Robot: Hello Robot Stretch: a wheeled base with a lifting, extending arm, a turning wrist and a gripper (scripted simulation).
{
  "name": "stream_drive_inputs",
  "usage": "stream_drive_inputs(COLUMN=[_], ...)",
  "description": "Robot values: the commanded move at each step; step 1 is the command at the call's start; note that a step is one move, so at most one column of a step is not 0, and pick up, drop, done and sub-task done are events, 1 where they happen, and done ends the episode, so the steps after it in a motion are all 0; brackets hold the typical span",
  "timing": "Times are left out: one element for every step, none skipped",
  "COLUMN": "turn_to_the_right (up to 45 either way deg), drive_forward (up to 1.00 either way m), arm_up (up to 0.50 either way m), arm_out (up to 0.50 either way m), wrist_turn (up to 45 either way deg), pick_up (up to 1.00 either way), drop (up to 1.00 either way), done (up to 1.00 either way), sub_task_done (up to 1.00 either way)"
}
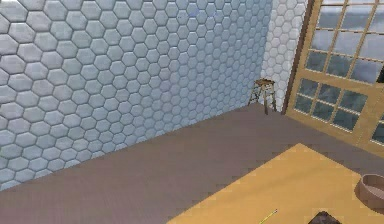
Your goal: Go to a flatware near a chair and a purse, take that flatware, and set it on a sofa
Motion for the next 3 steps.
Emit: stream_drive_inputs(turn_to_the_right=[0.0, 0.0, 0.0], drive_forward=[0.0, 0.0, 0.0], arm_up=[0.0, 0.0, 0.0], arm_out=[0.26, 0.0, 0.0], wrist_turn=[0.0, 45.0, 45.0], pick_up=[0.0, 0.0, 0.0], drop=[0.0, 0.0, 0.0], done=[0.0, 0.0, 0.0], sub_task_done=[0.0, 0.0, 0.0])
